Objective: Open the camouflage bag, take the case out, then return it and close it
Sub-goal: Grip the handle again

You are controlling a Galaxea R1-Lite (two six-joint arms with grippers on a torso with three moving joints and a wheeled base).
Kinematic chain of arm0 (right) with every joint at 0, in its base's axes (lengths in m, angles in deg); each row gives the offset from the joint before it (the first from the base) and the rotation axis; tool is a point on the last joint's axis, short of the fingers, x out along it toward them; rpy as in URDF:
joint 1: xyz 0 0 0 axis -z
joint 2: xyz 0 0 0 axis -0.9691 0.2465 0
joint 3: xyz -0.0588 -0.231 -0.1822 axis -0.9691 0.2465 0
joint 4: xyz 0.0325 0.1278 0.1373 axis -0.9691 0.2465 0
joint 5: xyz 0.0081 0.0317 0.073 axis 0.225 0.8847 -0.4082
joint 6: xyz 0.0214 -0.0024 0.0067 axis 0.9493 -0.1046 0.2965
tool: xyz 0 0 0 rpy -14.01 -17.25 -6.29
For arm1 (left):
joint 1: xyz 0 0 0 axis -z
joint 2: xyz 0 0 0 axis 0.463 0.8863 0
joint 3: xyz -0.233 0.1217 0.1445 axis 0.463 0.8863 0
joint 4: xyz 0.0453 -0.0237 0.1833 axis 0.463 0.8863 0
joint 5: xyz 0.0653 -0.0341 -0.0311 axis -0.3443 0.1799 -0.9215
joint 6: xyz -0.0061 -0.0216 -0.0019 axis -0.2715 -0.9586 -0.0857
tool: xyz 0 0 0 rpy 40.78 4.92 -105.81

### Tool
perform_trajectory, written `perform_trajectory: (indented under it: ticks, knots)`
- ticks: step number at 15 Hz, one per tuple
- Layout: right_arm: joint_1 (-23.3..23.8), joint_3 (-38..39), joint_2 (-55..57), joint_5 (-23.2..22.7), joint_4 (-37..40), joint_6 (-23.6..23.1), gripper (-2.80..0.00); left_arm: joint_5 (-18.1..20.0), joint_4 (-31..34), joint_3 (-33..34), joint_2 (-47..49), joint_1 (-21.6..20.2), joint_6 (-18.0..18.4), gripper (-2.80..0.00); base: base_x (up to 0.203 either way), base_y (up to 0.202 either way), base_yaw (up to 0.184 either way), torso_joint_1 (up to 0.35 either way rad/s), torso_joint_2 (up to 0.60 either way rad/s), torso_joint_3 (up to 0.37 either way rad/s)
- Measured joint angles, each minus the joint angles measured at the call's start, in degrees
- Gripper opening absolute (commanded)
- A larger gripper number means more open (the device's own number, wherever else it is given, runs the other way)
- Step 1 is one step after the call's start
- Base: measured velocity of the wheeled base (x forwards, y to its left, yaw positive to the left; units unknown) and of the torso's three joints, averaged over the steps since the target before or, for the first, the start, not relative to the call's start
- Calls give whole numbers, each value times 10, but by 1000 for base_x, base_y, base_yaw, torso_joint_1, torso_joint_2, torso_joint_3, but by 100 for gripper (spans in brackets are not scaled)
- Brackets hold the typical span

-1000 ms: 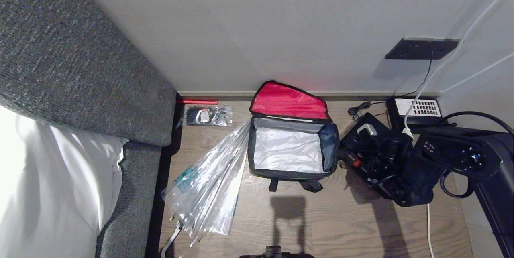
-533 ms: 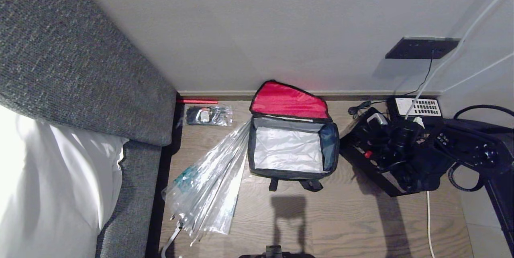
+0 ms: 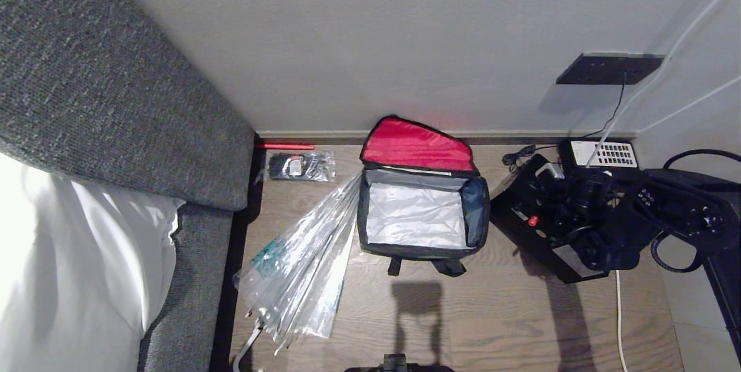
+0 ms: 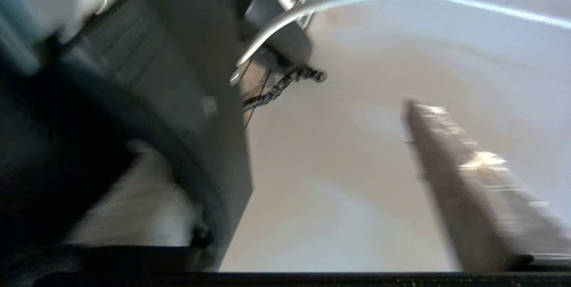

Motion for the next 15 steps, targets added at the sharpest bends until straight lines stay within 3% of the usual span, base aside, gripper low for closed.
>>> perform_trajectory:
  ticks: [15]
  knots:
    - [-14, 59, -19, -1, -4, 4, -280, 0, 0, 0, 0, 0, 0, -280, 0, 0, 0, 0, 0, 0]
